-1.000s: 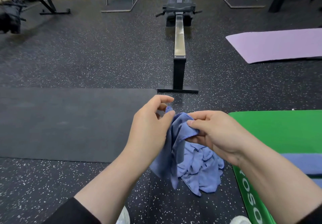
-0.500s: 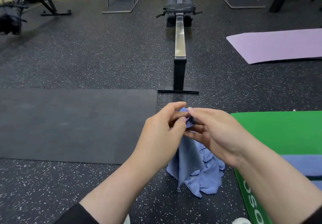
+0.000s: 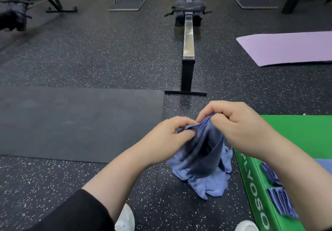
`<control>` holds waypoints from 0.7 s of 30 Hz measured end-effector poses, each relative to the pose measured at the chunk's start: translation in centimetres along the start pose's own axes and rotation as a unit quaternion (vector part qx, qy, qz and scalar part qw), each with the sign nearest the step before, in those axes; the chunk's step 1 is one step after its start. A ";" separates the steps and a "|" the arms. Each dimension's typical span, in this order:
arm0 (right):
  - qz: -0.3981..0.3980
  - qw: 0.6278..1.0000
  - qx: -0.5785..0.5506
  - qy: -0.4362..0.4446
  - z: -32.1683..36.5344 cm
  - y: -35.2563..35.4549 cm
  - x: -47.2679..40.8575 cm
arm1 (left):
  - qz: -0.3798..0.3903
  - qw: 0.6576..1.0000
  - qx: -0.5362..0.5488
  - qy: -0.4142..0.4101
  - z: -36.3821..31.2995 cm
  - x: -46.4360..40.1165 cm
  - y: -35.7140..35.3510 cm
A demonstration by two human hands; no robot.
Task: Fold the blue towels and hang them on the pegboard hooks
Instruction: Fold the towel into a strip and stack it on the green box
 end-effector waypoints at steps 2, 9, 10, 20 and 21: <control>-0.017 1.000 0.006 0.016 0.5 0.6 0.4 | 0.020 1.000 -0.013 0.000 0.2 0.1 -0.5; 0.017 0.993 0.105 -0.049 -2.4 0.5 1.0 | -0.114 0.982 -0.128 0.080 2.0 1.0 2.0; 0.022 0.991 0.121 -0.051 -2.6 0.3 1.1 | -0.112 0.973 -0.181 0.093 2.5 1.2 2.3; -0.089 0.984 0.132 -0.085 -4.4 2.8 2.1 | -0.138 0.918 -0.330 0.173 7.2 5.0 8.1; -0.088 0.982 0.135 -0.098 -4.9 2.9 2.2 | -0.140 0.918 -0.319 0.187 7.6 5.5 8.6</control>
Point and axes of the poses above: each hand's wrist, its own x-axis away from the middle knuckle, its own y-axis out of the back of the hand, z = x × y, the point moved 6 cm from there along -x, towards the middle knuckle, and after that the axes turned 2 degrees about x, right-handed, at the moved point
